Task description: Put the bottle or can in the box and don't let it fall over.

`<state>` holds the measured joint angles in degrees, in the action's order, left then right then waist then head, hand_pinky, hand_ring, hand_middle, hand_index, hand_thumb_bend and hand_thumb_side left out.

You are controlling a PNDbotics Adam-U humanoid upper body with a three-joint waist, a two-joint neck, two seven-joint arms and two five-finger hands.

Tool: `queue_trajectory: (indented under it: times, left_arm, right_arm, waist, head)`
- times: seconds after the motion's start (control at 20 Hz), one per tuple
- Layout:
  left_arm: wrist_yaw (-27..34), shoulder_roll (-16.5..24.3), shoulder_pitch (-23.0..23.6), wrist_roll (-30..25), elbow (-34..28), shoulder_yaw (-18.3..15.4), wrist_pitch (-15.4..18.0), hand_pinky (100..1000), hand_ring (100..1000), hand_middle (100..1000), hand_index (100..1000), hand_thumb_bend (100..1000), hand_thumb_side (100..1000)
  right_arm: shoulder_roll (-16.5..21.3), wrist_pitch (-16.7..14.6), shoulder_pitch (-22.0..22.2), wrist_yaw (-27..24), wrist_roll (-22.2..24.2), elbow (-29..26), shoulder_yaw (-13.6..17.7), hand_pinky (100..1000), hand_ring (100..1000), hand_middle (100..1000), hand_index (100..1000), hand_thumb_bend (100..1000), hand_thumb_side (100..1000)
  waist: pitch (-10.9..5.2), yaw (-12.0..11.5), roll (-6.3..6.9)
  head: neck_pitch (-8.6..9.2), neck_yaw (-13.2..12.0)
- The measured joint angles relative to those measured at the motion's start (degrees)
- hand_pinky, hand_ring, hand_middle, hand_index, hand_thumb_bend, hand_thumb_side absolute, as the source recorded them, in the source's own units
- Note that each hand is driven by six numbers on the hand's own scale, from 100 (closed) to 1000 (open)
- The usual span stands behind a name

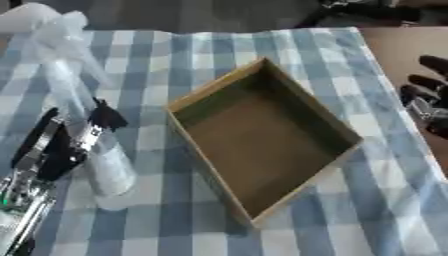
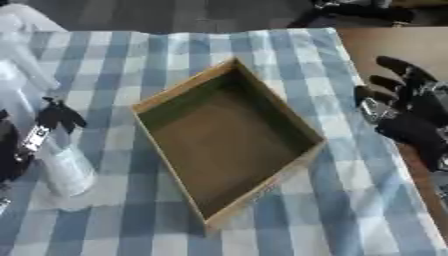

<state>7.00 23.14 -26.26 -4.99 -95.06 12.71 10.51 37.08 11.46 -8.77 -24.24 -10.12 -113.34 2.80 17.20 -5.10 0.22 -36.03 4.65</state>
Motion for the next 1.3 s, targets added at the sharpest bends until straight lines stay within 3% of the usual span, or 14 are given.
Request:
queue_trajectory:
  times: [0.15, 0.2, 0.35, 0.55, 0.95, 1.3]
  left_arm:
    - [0.01, 0.01, 0.00, 1.47, 0.00, -0.01, -0.40, 100, 564, 100, 100, 100, 672]
    - [0.01, 0.01, 0.00, 1.73, 0.00, -0.01, -0.47, 100, 510, 100, 100, 100, 538]
    - [-0.37, 0.01, -0.17, 2.89, -0.70, -0.89, -0.04, 100, 462, 100, 100, 100, 483]
    - [-2.55, 0.06, -0.76, 5.76, -3.26, -2.13, 1.22, 100, 449, 100, 100, 100, 484]
    - [-7.12, 0.98, -2.01, 12.39, -8.54, -1.44, 1.42, 100, 439, 100, 100, 100, 517]
    - [-9.27, 1.69, -4.61, 13.65, -11.74, -1.08, 0.70, 100, 428, 100, 100, 100, 532]
  right_arm:
    - [0.00, 0.00, 0.01, 0.00, 0.00, 0.00, 0.00, 938, 943, 1000, 886, 198, 133]
    - [0.00, 0.00, 0.01, 0.00, 0.00, 0.00, 0.00, 937, 941, 1000, 886, 196, 135]
    - [0.00, 0.00, 0.16, 0.00, -0.01, 0.00, 0.00, 936, 940, 1000, 886, 199, 135]
    - [0.00, -0.01, 0.25, -0.01, -0.02, 0.00, 0.01, 934, 939, 1000, 886, 200, 133]
    - [0.00, -0.14, 0.25, -0.01, -0.08, 0.00, 0.02, 938, 942, 1000, 887, 208, 123]
    - [0.00, -0.30, 0.26, -0.19, -0.10, 0.00, 0.13, 937, 942, 1000, 887, 211, 116]
  waist:
    - [0.00, 0.01, 0.00]
    - [0.00, 0.02, 0.00]
    - [0.00, -0.01, 0.00]
    - [0.00, -0.01, 0.01]
    - [-0.01, 0.06, 0.12]
    - [-0.06, 0.02, 0.33]
  head:
    - [0.00, 0.00]
    - [0.00, 0.00]
    - [0.00, 0.07]
    - [0.03, 0.09]
    - [0.41, 0.12]
    - [0.41, 0.63]
